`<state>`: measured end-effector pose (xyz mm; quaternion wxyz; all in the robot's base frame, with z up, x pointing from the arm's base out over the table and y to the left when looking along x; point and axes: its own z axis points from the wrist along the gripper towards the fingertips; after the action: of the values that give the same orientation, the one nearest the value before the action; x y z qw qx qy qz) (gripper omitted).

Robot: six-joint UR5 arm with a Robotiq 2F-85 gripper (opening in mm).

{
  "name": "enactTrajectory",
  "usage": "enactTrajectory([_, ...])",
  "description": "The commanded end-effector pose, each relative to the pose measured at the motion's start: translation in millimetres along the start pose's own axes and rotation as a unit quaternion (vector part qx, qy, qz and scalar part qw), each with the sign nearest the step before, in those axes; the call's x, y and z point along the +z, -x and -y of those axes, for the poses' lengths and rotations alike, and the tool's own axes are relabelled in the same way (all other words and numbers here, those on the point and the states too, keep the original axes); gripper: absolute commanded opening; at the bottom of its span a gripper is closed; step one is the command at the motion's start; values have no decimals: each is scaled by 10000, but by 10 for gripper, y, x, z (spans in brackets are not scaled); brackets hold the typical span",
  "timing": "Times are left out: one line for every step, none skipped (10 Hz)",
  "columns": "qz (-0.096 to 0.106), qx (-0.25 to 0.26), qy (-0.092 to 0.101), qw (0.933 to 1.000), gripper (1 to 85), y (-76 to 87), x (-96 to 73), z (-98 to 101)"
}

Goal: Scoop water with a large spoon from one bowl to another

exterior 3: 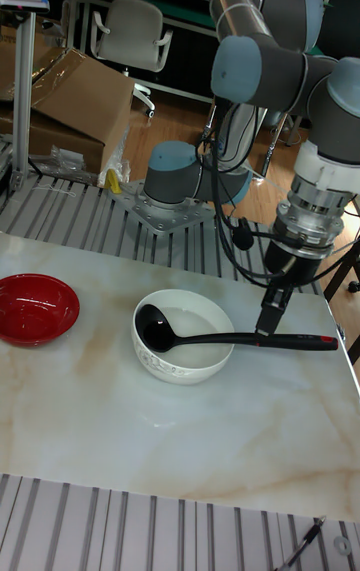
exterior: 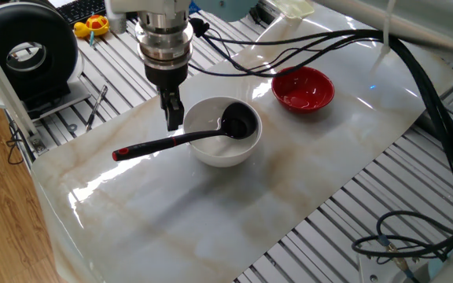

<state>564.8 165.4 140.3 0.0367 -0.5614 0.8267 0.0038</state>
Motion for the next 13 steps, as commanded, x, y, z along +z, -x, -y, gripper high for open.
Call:
enactTrajectory([127, -109, -81, 9998, 567, 125, 89, -40])
enactTrajectory([176, -161, -194, 9995, 563, 127, 186, -31])
enactTrajectory([161, -203, -290, 9992, 563, 106, 273, -17])
enactTrajectory([232, -158, -255, 9993, 563, 126, 280, -48])
enactTrajectory([258, -162, -196, 9993, 557, 139, 281, -79])
enactTrajectory([276, -236, -52, 9993, 557, 148, 282, -155])
enactTrajectory([272, -267, 3, 9993, 557, 145, 282, -184])
enactTrajectory([250, -291, -5, 9993, 557, 133, 283, -180])
enactTrajectory([250, -299, -6, 9992, 557, 133, 283, -180])
enactTrajectory([266, -313, 40, 9991, 557, 141, 282, -204])
enactTrajectory([289, -289, 90, 9991, 557, 152, 281, -230])
enactTrajectory([286, -274, 98, 9992, 557, 151, 281, -234])
enactTrajectory([329, -233, 115, 9991, 557, 176, 279, -247])
